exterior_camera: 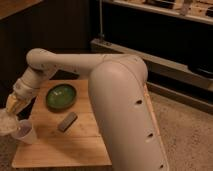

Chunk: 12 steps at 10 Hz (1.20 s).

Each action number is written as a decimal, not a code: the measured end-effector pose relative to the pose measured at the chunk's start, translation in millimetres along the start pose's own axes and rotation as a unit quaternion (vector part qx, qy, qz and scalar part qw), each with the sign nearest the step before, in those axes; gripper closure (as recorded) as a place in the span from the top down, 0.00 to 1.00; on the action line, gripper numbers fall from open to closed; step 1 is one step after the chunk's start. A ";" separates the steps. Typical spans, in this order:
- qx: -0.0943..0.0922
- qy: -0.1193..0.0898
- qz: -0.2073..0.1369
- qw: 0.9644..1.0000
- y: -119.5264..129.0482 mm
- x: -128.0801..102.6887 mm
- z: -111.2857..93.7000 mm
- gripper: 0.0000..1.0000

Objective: Place the white sponge in the ceramic cup

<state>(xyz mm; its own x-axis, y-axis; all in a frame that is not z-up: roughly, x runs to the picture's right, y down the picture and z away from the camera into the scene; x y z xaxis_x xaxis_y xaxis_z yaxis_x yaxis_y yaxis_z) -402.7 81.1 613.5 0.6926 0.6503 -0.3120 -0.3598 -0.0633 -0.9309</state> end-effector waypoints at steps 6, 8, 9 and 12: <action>-0.001 -0.019 -0.056 0.998 -11.6 -12.3 -3.5 0.13; -0.001 -0.014 -0.098 0.995 -11.7 -15.7 -3.8 0.13; -0.001 -0.010 -0.113 0.994 -11.7 -16.8 -3.6 0.13; 0.000 -0.002 -0.140 0.990 -10.7 -20.4 -1.0 0.13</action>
<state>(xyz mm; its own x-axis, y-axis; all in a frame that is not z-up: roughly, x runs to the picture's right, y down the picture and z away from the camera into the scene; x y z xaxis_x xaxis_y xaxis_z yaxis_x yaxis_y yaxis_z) -412.3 67.7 629.6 0.7625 0.6457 -0.0399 -0.1538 0.1210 -0.9807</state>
